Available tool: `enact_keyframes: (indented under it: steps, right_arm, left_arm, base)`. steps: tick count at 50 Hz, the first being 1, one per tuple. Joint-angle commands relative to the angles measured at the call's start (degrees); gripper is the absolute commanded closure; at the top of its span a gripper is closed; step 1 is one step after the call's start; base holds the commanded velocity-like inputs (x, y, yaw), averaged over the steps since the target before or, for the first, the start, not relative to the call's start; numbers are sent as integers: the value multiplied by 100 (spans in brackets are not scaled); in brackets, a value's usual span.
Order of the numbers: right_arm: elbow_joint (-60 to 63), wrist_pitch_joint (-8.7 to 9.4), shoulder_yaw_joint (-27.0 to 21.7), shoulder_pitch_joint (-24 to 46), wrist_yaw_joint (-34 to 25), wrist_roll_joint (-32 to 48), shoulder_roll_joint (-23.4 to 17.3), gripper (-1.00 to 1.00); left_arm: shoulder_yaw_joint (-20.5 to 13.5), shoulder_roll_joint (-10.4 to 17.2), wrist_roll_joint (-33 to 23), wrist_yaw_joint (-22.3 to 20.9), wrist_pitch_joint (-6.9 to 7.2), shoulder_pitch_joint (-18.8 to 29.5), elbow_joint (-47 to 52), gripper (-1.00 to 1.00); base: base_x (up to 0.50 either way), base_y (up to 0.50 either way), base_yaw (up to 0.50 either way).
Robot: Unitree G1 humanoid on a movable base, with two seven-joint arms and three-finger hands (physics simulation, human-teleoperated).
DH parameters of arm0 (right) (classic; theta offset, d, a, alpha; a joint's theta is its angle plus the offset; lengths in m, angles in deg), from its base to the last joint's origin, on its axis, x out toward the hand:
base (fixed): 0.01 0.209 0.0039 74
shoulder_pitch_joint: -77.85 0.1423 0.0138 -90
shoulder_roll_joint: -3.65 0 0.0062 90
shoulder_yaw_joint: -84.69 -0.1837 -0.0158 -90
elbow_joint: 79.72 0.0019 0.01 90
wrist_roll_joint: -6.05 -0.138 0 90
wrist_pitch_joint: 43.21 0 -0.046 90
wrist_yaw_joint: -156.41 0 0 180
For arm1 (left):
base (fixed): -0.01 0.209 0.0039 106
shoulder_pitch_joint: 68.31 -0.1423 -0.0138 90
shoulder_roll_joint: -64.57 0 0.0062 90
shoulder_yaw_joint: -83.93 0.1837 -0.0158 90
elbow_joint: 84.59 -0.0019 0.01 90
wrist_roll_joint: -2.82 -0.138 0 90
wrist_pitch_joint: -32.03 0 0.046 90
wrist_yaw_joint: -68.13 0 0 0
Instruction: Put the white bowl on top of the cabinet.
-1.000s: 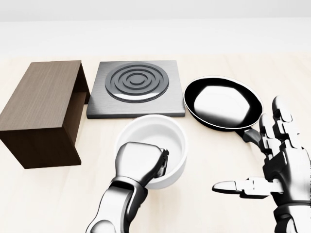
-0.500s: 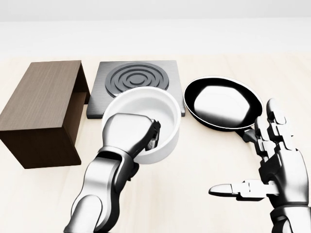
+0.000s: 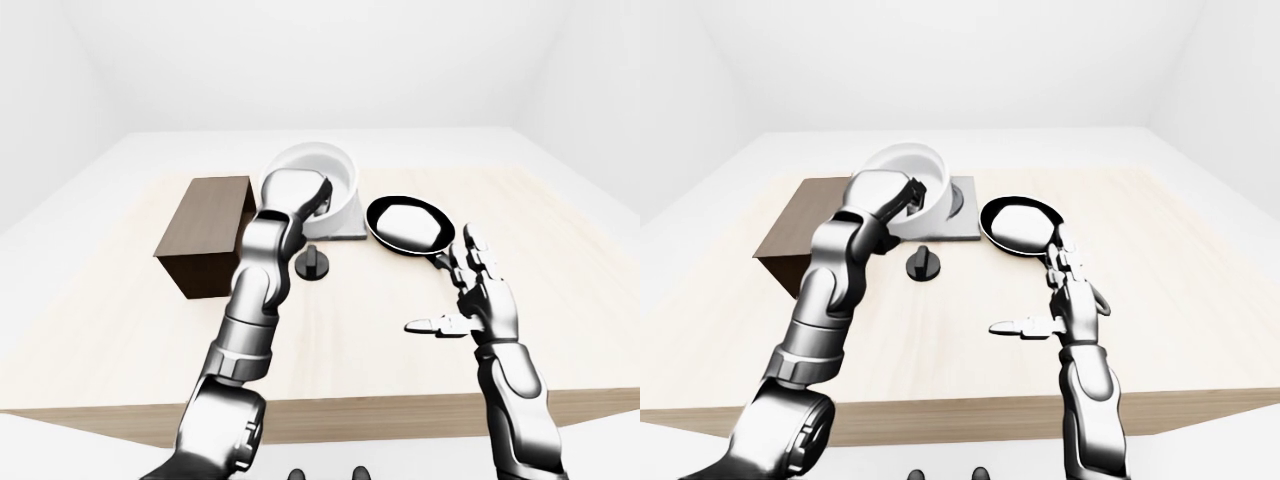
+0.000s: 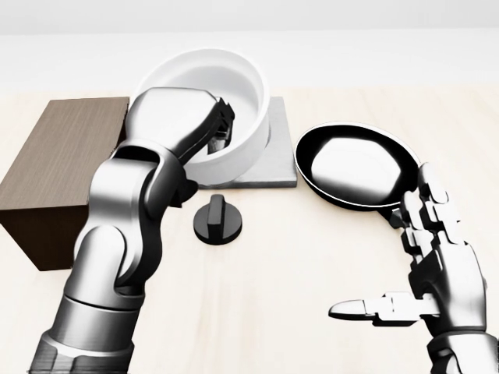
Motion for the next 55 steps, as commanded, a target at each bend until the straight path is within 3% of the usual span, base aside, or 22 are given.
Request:
enact_keyframes:
  steps: [1, 3, 9, 15, 29, 46, 55]
  right_arm:
    - [-38, 0, 43, 0, -1, 49, 6, -100]
    - [-39, 0, 43, 0, -1, 49, 6, -100]
    - [-53, 0, 58, -8, -1, 56, 15, -100]
    - [-87, 0, 97, -17, 7, 101, 25, -100]
    - [-120, 0, 131, -17, 9, 145, 22, -100]
    - [-161, 0, 112, 11, 0, 121, 10, -100]
    - [-260, 0, 164, 25, 35, 183, 17, -100]
  left_arm:
    - [-284, 441, 267, 193, 0, 1086, -331, 100]
    - [-272, 454, 284, 199, 0, 1095, -337, 100]
    - [-442, 823, 445, 44, 0, 1435, -280, 100]
    - [-622, 1271, 696, 215, 0, 1783, -612, 100]
    - [-799, 1823, 989, 393, 0, 1768, -749, 100]
    - [-1059, 2403, 1593, 1143, 0, 1473, -1237, 100]
    - [-1153, 2744, 2119, 1871, 0, 1487, -2133, 100]
  base:
    - [0, 0, 0]
    - [0, 0, 0]
    - [0, 0, 0]
    - [0, 0, 0]
    - [0, 0, 0]
    - [0, 0, 0]
    - [0, 0, 0]
